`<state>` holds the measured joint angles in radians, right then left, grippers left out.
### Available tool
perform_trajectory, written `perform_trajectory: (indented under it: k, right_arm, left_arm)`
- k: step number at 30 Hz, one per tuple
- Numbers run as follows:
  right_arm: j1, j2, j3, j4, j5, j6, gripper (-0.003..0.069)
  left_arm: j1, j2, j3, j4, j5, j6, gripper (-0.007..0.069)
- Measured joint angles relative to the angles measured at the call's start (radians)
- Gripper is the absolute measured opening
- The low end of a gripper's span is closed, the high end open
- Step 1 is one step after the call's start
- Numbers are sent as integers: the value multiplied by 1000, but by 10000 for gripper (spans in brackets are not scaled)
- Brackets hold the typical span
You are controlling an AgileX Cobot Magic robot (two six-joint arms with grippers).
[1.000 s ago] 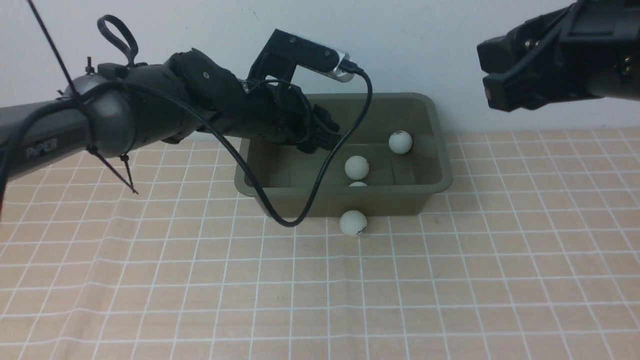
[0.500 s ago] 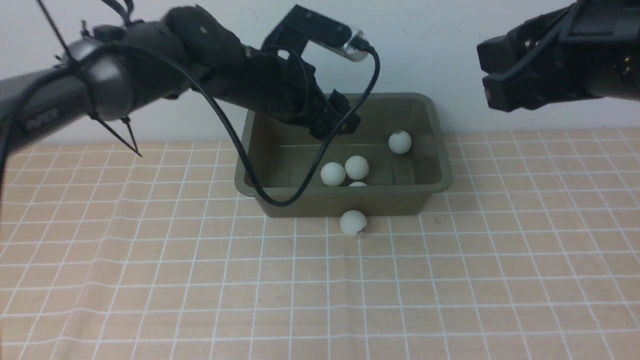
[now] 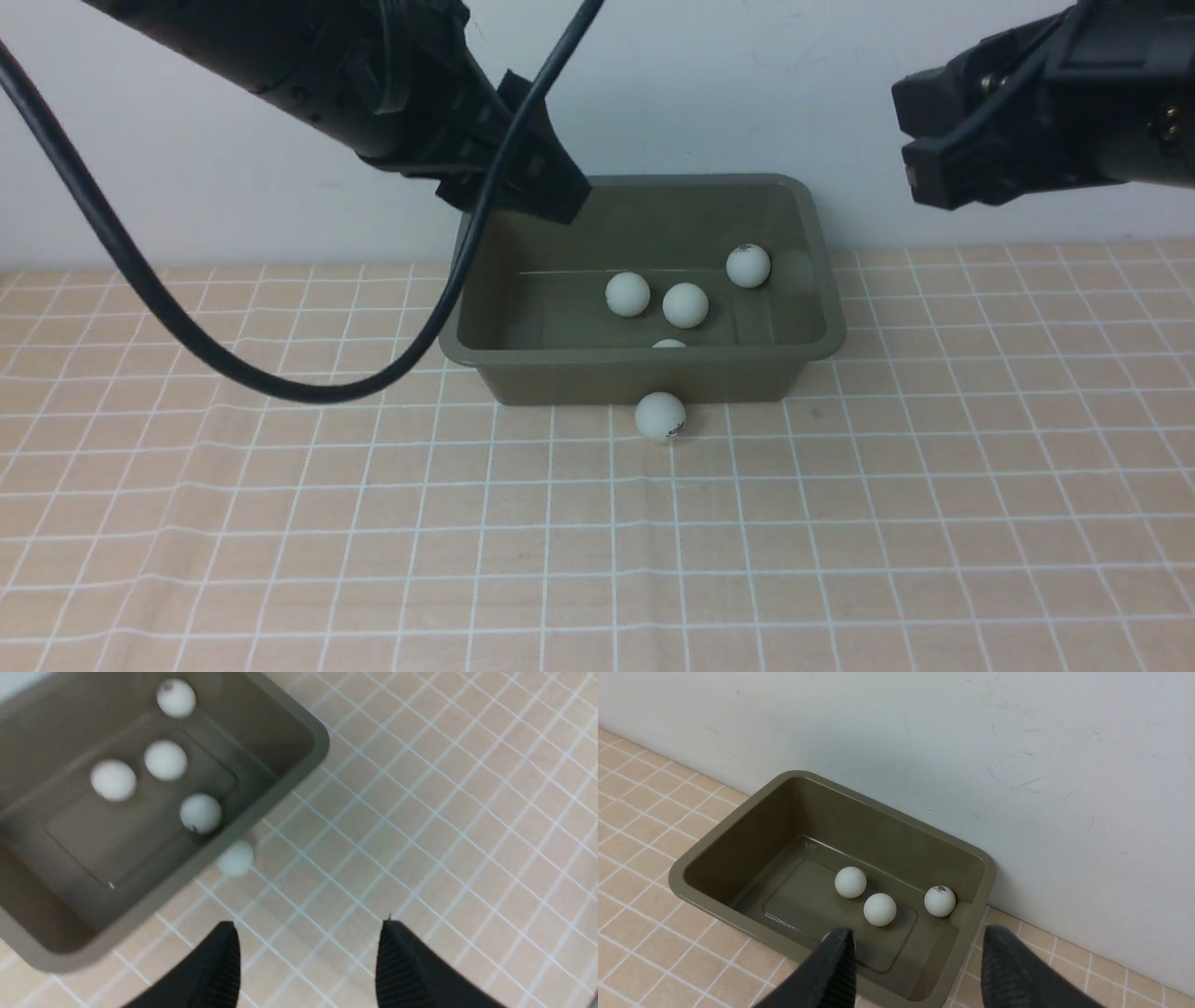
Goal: Put the table tennis balls into the box on the light coffee tablecloth.
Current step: 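Reach for and grasp a ping pong ball on the table beside the basket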
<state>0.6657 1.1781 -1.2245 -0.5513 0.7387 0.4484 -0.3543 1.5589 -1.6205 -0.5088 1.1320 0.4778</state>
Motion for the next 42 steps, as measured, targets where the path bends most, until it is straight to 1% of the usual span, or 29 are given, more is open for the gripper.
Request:
perform_trajectory:
  k: [2,6,9,11,15,18,19,21,22,23,24,26,30,32,33,34,35,36,37,38,42]
  right_arm:
    - [0,0,0,-1,0,0,348]
    - [0,0,0,-1,0,0,348]
    - [0,0,0,-1,0,0,348]
    - [0,0,0,-1,0,0,348]
    - [0,0,0,-1,0,-1,348]
    - [0,0,0,-1,0,-1,348]
    - [0,0,0,-1,0,-1,348]
    - [0,0,0,-1,0,-1,348]
    - [0,0,0,-1,0,-1,348]
    - [0,0,0,-1,0,-1,348]
    - [0,0,0,-1,0,-1,348]
    - [0,0,0,-1,-4,-1,348]
    - [0,0,0,-2,-11,-1,348]
    - [0,0,0,-3,-14,-1,348]
    - [0,0,0,-3,-16,-1,348]
    - [0,0,0,-4,-23,-1,348]
    - [0,0,0,-4,-26,-1,348]
    - [0,0,0,-4,-30,-1,348]
    - [0,0,0,-6,-44,-1,348]
    - [0,0,0,-6,-46,-1,348]
    - [0,0,0,-8,-72,-1,348]
  left_arm:
    - [-13,0,8,18,22,-30,299]
    - [-108,0,92,98,33,-107,212]
    - [-153,0,166,133,7,-126,191]
    - [-192,0,261,153,-57,-147,185]
    - [-221,0,374,156,-192,-162,183]
    - [-226,0,490,133,-390,-163,183]
    - [-226,0,528,111,-480,-162,183]
    - [-226,1,575,75,-604,-161,184]
    - [-226,3,591,57,-663,-160,187]
    - [-226,3,598,53,-674,-160,188]
    - [-226,15,615,30,-748,-154,202]
    - [-226,43,617,9,-795,-135,231]
    - [-226,103,617,-20,-834,-97,326]
    - [-226,136,617,-46,-851,-82,390]
    - [-226,142,617,-51,-855,-82,395]
    - [-226,165,617,-79,-867,-77,437]
    - [-226,176,617,-97,-879,-75,454]
    - [-226,181,617,-105,-884,-74,460]
    - [-227,198,617,-143,-912,-72,470]
    - [-229,200,617,-146,-916,-72,472]
    - [-264,228,617,-183,-1035,-41,477]
